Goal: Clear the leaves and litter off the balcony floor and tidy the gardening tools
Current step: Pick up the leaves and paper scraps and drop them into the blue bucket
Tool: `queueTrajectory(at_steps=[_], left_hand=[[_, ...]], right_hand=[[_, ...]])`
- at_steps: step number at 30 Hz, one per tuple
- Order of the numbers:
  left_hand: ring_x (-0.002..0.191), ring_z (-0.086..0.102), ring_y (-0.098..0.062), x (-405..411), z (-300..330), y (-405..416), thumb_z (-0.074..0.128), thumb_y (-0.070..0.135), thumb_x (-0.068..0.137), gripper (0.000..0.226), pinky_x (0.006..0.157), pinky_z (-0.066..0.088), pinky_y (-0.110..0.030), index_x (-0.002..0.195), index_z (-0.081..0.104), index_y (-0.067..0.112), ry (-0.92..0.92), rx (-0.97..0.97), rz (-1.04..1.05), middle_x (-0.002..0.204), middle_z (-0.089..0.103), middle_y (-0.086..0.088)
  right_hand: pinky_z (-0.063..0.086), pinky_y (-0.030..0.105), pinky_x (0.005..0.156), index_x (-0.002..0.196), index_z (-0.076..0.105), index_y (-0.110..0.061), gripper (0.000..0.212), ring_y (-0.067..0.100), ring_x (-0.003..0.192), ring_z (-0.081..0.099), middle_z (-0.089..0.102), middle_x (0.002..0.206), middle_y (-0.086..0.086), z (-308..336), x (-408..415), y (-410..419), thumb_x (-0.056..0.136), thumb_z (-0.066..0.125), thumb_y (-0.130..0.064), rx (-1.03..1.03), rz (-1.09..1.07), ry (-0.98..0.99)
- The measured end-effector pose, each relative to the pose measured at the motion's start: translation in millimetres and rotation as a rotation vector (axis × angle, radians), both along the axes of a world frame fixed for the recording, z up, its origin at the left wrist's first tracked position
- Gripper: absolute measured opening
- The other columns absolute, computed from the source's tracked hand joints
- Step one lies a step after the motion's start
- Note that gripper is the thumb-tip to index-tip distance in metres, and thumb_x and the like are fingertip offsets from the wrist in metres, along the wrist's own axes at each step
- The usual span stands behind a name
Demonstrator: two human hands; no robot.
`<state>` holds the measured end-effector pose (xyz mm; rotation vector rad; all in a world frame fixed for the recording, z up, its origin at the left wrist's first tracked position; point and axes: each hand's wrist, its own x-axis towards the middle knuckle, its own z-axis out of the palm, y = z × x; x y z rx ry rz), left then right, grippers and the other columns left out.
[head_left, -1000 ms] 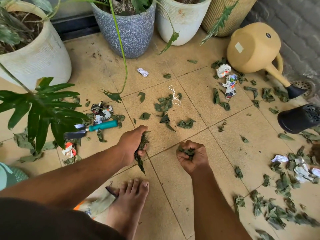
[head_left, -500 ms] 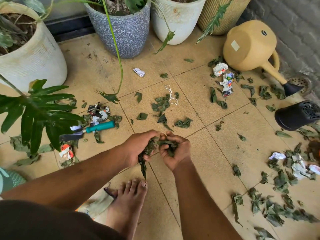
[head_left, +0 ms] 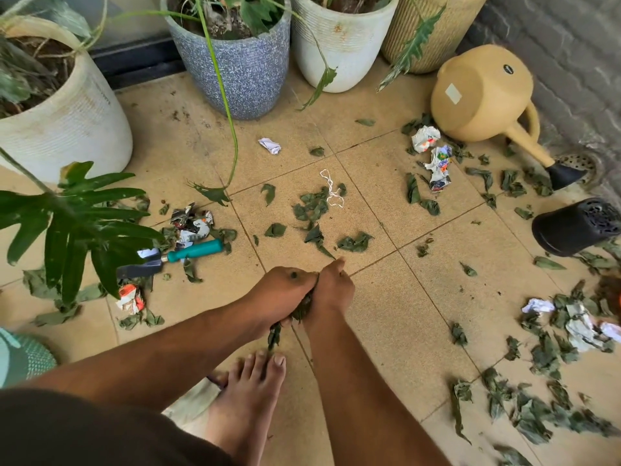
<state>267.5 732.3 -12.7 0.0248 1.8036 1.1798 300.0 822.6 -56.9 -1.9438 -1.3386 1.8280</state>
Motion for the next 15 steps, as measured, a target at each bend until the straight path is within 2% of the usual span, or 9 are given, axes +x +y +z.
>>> queueTrajectory(at_steps=[2,4,6,8,10,12,13,15], left_hand=[[0.05,0.04,-0.015,2.4,-1.5,0.4,0.061,0.032,0.104,0.031,0.047,0.033,-0.027,0.081,0.055,0.012,0.002,0.037,0.093,0.07,0.046,-0.011],[0.052,0.055,-0.012,-0.7,-6.9,0.4,0.069,0.034,0.099,0.022,0.046,0.039,-0.024,0.092,0.065,0.013,0.069,0.006,0.184,0.072,0.065,-0.005],[0.062,0.068,-0.018,-8.8,-11.4,-2.7,0.076,0.038,0.091,0.02,0.051,0.048,-0.031,0.099,0.067,0.022,0.133,-0.036,0.212,0.08,0.077,-0.005],[0.062,0.071,-0.023,-14.8,-14.2,-5.1,0.074,0.033,0.091,0.015,0.057,0.055,-0.039,0.095,0.066,0.021,0.191,-0.075,0.093,0.077,0.077,-0.006],[0.062,0.069,-0.019,-13.9,-12.5,-4.3,0.067,0.028,0.098,0.011,0.057,0.053,-0.035,0.098,0.065,0.017,0.213,-0.12,-0.007,0.078,0.077,-0.006],[0.065,0.063,-0.023,-10.9,-10.9,-2.0,0.06,0.035,0.105,0.025,0.053,0.045,-0.031,0.1,0.062,0.011,0.146,-0.105,0.02,0.082,0.073,-0.01],[0.063,0.059,-0.024,-10.1,-11.3,-1.5,0.06,0.04,0.107,0.031,0.049,0.04,-0.029,0.1,0.061,0.01,0.057,-0.066,0.068,0.081,0.069,-0.011],[0.055,0.054,-0.02,-14.0,-14.2,-4.0,0.064,0.046,0.106,0.035,0.045,0.034,-0.026,0.105,0.066,0.011,-0.13,-0.006,0.178,0.076,0.065,-0.01]], right_hand=[[0.061,0.052,0.071,0.082,0.071,-0.012,0.06,0.033,0.071,0.07,0.069,0.07,0.01,-0.9,-3.8,3.2,0.105,0.039,-0.057,0.056,0.088,-0.031],[0.063,0.05,0.072,0.09,0.074,-0.011,0.052,0.032,0.075,0.072,0.072,0.076,0.011,-2.1,-10.3,5.9,0.104,0.046,-0.052,-0.126,0.098,0.018],[0.063,0.046,0.071,0.093,0.074,-0.01,0.043,0.033,0.083,0.073,0.076,0.089,0.017,3.3,-12.9,4.8,0.105,0.05,-0.043,-0.33,0.102,0.073],[0.059,0.041,0.069,0.098,0.073,-0.01,0.039,0.032,0.086,0.072,0.075,0.097,0.018,-2.4,-13.6,-0.3,0.104,0.049,-0.04,-0.316,0.172,0.045],[0.063,0.046,0.077,0.095,0.07,-0.011,0.039,0.032,0.088,0.073,0.074,0.094,0.016,-8.5,-13.7,-5.3,0.103,0.046,-0.041,-0.236,0.209,0.005],[0.064,0.051,0.083,0.095,0.069,-0.007,0.048,0.032,0.087,0.075,0.074,0.093,0.015,-17.4,-14.1,-4.6,0.103,0.045,-0.047,-0.181,0.17,-0.028],[0.064,0.049,0.083,0.096,0.067,-0.005,0.049,0.03,0.088,0.075,0.075,0.095,0.013,-22.1,-13.2,-1.6,0.104,0.045,-0.048,-0.18,0.157,-0.02],[0.062,0.039,0.077,0.1,0.062,-0.013,0.034,0.024,0.083,0.071,0.071,0.095,0.008,-28.6,-11.3,7.2,0.108,0.046,-0.042,-0.171,0.108,0.1]])
